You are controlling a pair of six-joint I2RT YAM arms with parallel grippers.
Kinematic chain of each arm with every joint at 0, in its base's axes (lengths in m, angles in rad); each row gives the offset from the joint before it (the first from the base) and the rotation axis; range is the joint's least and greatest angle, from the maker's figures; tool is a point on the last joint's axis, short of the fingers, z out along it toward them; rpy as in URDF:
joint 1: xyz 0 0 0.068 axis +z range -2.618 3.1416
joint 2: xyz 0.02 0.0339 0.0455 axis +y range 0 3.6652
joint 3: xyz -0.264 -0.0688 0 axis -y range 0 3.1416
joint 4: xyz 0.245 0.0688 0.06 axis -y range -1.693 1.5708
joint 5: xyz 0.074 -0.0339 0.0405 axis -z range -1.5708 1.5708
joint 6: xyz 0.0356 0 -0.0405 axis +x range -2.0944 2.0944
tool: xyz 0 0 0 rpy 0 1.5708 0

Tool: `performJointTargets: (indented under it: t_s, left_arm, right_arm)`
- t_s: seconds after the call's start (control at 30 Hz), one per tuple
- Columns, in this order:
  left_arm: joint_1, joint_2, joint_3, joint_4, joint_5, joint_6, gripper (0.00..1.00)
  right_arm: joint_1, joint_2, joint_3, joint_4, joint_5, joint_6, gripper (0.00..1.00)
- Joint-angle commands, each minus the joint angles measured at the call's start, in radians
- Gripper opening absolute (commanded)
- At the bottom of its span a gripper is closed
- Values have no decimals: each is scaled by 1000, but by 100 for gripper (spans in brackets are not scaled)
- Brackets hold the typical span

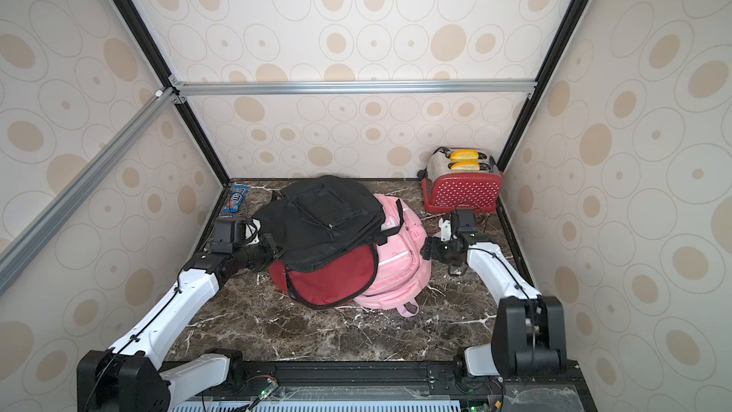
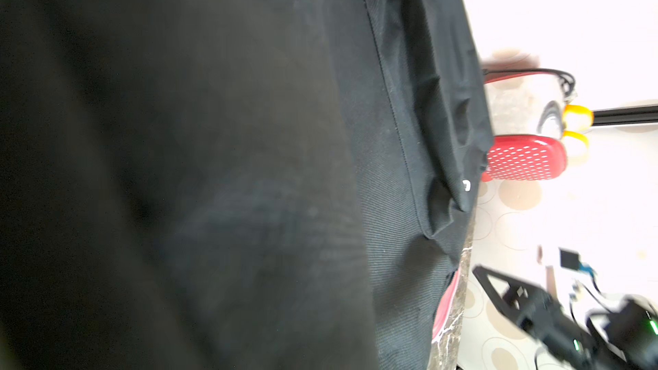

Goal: Zip up the backpack
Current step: Pick up the backpack from the center of the board.

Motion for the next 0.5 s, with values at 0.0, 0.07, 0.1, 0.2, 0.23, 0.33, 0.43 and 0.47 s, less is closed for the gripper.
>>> performJointTargets:
  t_s: [0.0, 0.07, 0.1, 0.2, 0.23, 0.33, 0.43, 0.47]
  left_arm:
    - [-1, -54, -27, -9, 3, 39, 0]
    - [-1, -65, -46, -27, -3, 53, 0]
    - [-1, -68, -57, -29, -9, 60, 0]
    - [-1, -70, -77, -40, -10, 73, 0]
    - [-1, -68, -82, -39, -8, 73, 0]
    - [-1, -54, -88, -29, -5, 78, 0]
    - [-1, -49, -90, -25, -4, 79, 0]
    - [-1, -47, -90, -22, -5, 77, 0]
  right_arm:
    - [-16, 110, 75, 78, -105, 21, 79]
    - [-16, 168, 103, 106, -123, 26, 79]
    - [-17, 194, 120, 109, -124, 24, 79]
    - [-20, 259, 156, 118, -145, 18, 79]
    - [-21, 276, 158, 127, -157, 21, 79]
    - [-20, 328, 152, 169, -224, 38, 76]
    - [-18, 375, 139, 230, -330, 55, 62]
    - [-18, 380, 133, 249, -357, 62, 51]
